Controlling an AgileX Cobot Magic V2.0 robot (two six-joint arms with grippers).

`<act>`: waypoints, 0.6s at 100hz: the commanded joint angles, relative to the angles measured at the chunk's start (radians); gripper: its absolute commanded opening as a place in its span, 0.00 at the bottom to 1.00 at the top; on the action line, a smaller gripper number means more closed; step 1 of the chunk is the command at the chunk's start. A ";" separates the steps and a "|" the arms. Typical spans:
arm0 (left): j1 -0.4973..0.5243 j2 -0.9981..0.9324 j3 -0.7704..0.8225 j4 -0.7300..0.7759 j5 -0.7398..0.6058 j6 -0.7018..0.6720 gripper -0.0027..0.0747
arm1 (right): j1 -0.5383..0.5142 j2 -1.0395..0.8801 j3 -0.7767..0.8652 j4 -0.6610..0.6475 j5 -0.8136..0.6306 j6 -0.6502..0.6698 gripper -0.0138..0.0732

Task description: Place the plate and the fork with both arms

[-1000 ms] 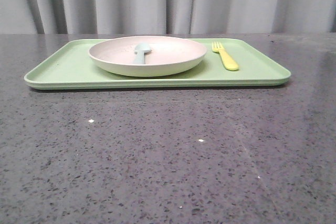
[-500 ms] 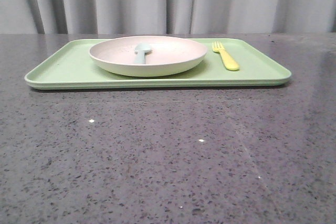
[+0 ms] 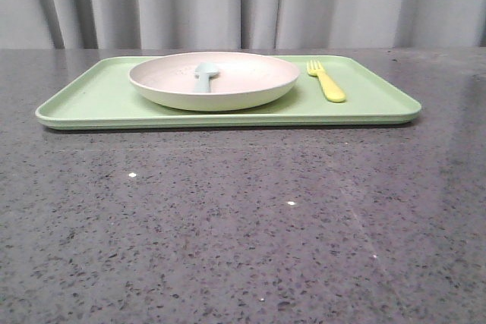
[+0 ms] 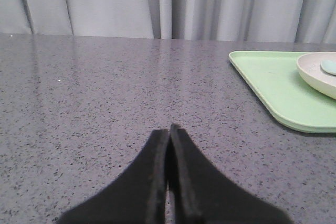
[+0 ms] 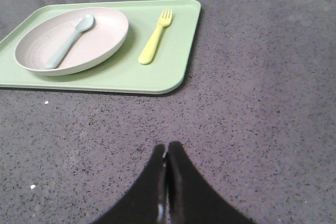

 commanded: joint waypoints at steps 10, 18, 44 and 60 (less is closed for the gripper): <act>0.003 -0.032 0.013 -0.010 -0.072 -0.001 0.01 | -0.002 0.010 -0.023 -0.038 -0.074 -0.008 0.08; 0.003 -0.032 0.013 -0.010 -0.072 -0.001 0.01 | -0.002 0.010 -0.023 -0.093 -0.074 -0.008 0.08; 0.003 -0.032 0.013 -0.010 -0.072 -0.001 0.01 | -0.014 0.010 -0.023 -0.119 -0.081 -0.008 0.08; 0.003 -0.032 0.013 -0.010 -0.072 -0.001 0.01 | -0.072 0.011 -0.022 -0.096 -0.081 -0.008 0.08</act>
